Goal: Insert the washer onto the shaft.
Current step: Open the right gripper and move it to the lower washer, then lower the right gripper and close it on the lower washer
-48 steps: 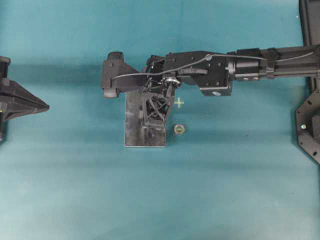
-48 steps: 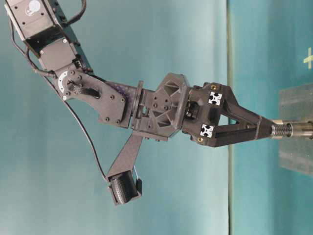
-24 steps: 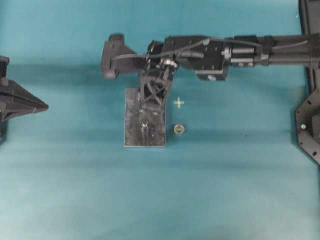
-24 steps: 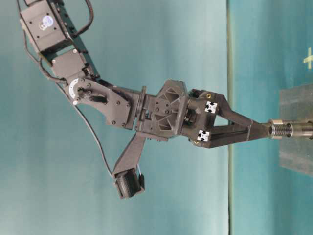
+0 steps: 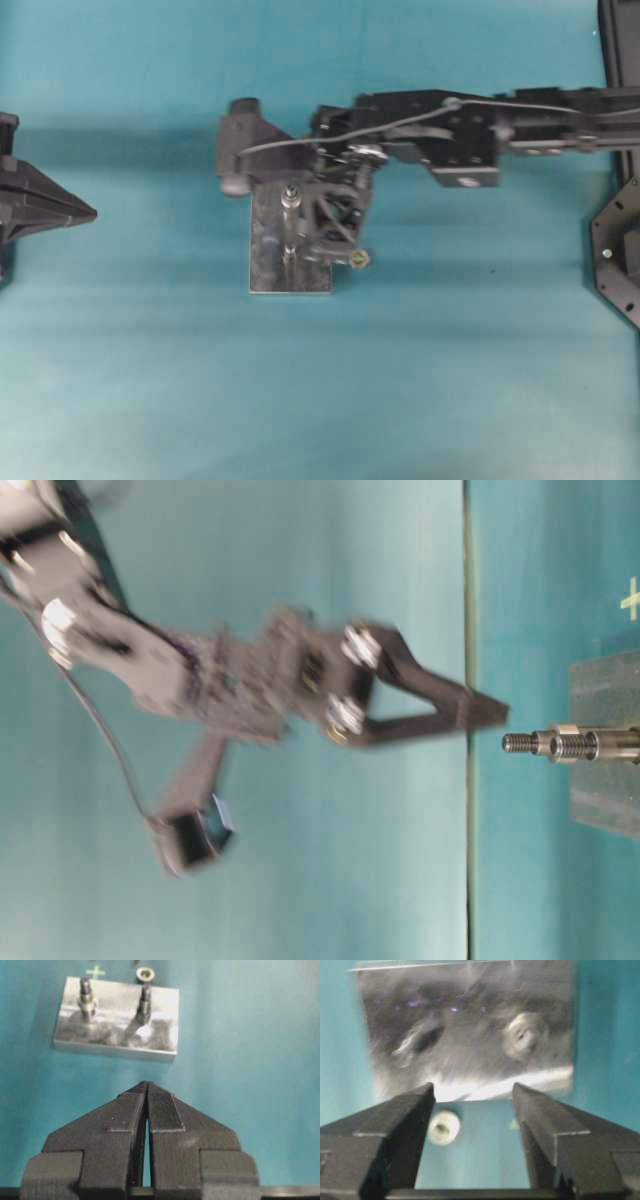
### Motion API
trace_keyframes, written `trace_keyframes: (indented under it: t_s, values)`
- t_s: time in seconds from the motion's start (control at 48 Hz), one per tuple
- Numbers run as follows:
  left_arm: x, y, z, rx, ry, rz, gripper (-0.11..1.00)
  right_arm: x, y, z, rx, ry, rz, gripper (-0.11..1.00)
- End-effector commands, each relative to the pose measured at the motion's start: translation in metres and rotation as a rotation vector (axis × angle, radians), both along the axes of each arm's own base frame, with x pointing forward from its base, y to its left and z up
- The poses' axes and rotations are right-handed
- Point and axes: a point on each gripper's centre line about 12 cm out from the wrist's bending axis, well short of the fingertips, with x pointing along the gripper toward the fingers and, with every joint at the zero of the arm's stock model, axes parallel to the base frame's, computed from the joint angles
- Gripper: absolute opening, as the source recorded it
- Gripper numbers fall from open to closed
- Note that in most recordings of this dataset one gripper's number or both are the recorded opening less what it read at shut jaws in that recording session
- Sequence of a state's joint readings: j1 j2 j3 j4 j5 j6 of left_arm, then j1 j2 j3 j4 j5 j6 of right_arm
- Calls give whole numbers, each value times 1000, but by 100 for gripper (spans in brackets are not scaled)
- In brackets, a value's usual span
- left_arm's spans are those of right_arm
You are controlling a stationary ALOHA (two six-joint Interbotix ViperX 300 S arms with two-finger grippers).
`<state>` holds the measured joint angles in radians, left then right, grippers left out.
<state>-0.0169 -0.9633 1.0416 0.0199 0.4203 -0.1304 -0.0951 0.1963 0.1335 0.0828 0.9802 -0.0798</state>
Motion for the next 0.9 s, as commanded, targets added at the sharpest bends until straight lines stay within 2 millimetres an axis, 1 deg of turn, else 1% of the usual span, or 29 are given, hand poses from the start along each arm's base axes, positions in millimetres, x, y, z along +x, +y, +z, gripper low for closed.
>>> trace_keyframes:
  t_s: [0.0, 0.187, 0.333, 0.396, 0.583, 0.875]
  values:
    - [2, 0, 5, 0, -14, 0, 0, -11, 8, 17, 6, -48, 10, 66]
    - [2, 0, 3, 0, -9, -1, 0, -32, 22, -5, 54, -94, -6, 70]
    - [2, 0, 3, 2, -9, -1, 0, -43, 30, -25, 76, -97, -24, 79]
    - [2, 0, 3, 2, -8, 0, 0, -46, 34, -32, 76, -91, -18, 81]
    - [2, 0, 1, 0, -3, -1, 0, -50, 40, -53, 72, -75, -11, 80]
    - [2, 0, 0, 0, 0, -1, 0, -45, 41, -71, 69, -71, -23, 80]
